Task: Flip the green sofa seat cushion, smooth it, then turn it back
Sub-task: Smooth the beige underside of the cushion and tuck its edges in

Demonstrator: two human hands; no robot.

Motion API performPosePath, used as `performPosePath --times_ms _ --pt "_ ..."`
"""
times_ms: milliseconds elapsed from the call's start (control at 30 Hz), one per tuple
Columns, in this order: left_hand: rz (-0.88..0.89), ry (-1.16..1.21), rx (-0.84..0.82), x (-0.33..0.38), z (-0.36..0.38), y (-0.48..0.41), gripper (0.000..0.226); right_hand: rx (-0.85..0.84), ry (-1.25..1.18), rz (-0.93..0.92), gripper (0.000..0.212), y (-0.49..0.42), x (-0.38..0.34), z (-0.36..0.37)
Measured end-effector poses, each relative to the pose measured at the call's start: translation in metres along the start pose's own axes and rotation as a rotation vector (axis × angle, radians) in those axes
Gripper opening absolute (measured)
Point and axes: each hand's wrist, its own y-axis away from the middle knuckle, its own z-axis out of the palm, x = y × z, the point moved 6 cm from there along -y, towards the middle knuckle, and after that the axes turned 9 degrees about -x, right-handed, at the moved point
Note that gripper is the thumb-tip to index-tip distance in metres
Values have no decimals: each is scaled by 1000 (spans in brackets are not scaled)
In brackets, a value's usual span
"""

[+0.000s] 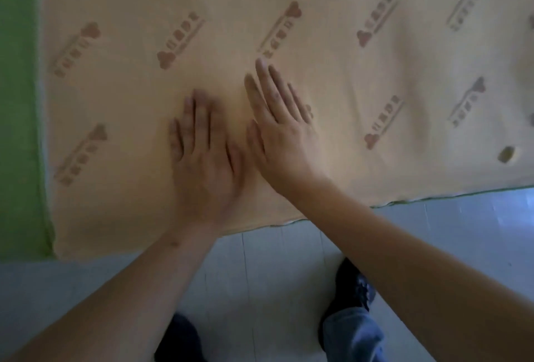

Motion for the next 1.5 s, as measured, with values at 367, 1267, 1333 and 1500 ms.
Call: performPosePath --times_ms 367,1267,1333,1500 --pt "226 -3 -10 172 48 -22 57 215 38 29 52 40 152 -88" --pt "491 -14 -73 488 133 -86 57 166 11 389 54 125 448 -169" --pt "552 -66 -59 509 135 -88 57 357 4 363 52 126 458 -199" --pt "641 -123 -135 561 158 -93 61 188 34 476 56 150 519 -197"
